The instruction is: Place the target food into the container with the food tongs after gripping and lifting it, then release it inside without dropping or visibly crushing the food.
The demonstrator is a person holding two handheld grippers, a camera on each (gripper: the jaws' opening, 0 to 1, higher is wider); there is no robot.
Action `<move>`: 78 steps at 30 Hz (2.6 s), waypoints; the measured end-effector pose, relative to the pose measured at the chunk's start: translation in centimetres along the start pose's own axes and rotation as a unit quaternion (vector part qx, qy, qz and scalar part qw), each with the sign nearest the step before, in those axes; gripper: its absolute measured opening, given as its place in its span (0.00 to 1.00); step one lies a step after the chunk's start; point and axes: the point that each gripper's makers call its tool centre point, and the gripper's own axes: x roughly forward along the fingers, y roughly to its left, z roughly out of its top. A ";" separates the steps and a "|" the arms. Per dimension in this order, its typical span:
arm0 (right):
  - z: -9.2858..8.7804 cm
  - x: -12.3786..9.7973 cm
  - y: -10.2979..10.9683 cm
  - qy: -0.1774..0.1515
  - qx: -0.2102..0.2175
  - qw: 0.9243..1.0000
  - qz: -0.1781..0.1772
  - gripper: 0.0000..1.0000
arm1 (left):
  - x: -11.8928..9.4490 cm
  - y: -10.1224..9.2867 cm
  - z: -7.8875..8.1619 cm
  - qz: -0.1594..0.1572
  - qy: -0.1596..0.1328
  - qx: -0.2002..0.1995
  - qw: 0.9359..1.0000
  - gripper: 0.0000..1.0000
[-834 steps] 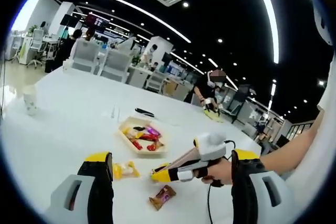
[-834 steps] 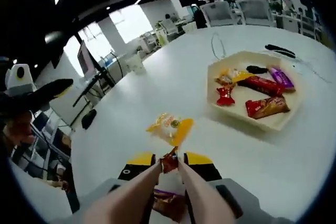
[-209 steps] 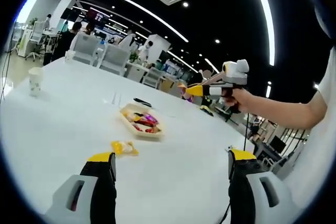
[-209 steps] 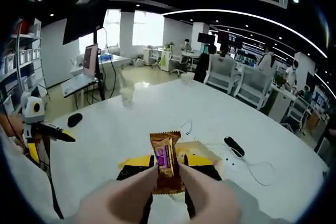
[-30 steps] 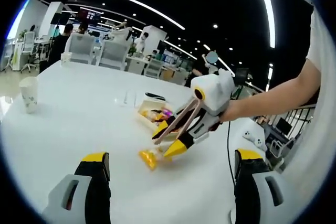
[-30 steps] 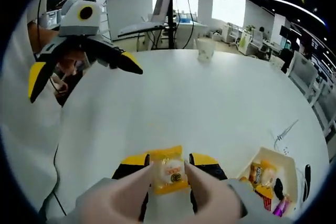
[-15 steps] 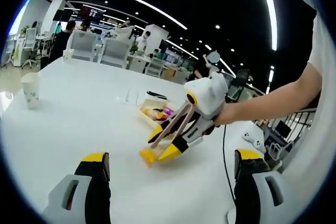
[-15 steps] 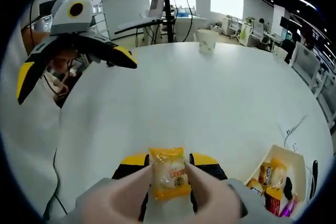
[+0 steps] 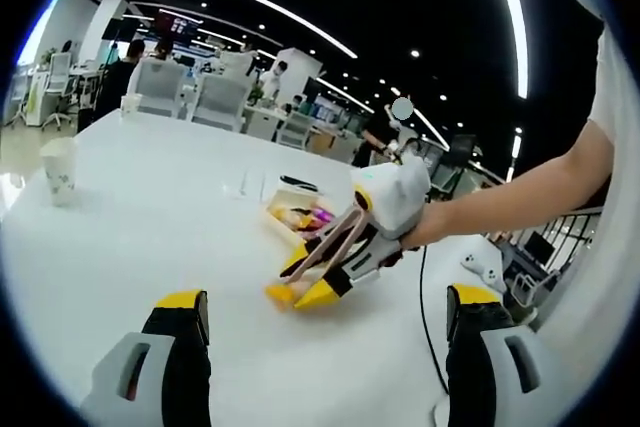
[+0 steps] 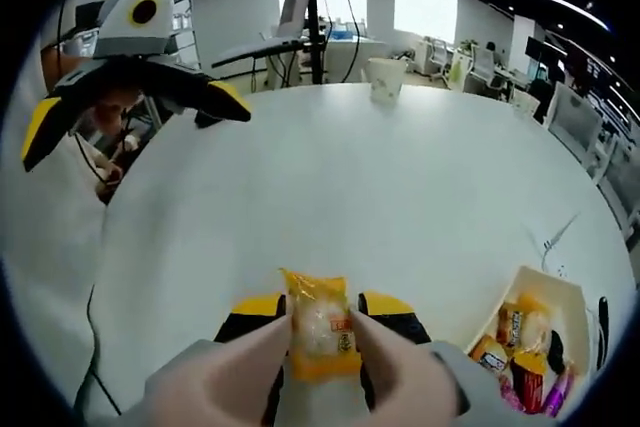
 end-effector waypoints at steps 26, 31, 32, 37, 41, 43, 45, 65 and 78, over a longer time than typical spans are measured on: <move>-0.2 -0.1 -0.1 0.020 0.108 0.989 -0.102 0.21 | 0.0 -2.7 0.9 -0.016 -0.028 -0.006 0.999 0.99; -0.2 -1.0 -0.9 0.004 0.186 0.974 -0.129 0.20 | -0.6 -3.2 0.8 -0.007 -0.025 0.011 1.000 0.99; -0.3 -1.1 -0.7 0.004 0.186 0.974 -0.127 0.20 | -0.7 -3.2 0.9 -0.006 -0.027 0.012 1.000 0.99; -0.1 -3.0 0.0 -0.009 0.178 0.974 -0.142 0.20 | -1.5 -3.7 1.2 -0.008 -0.041 0.023 0.999 0.99; 0.2 -4.6 0.3 -0.024 0.186 0.970 -0.157 0.20 | -1.8 -3.2 1.0 -0.004 -0.040 0.021 0.999 0.99; 0.5 -5.5 0.4 -0.034 0.184 0.968 -0.169 0.20 | -1.9 -3.2 1.0 -0.001 -0.039 0.025 0.999 0.99; 1.3 -6.2 0.9 -0.055 0.187 0.966 -0.172 0.20 | -1.9 -3.2 0.9 0.003 -0.036 0.035 0.999 0.99; 6.9 -9.5 3.7 -0.133 0.152 0.965 -0.166 0.21 | -3.1 -6.2 2.4 -0.016 -0.064 0.062 0.996 0.99; 6.7 -12.9 4.5 -0.159 0.151 0.960 -0.172 0.22 | -3.0 -10.0 4.5 -0.078 -0.134 0.003 0.988 0.99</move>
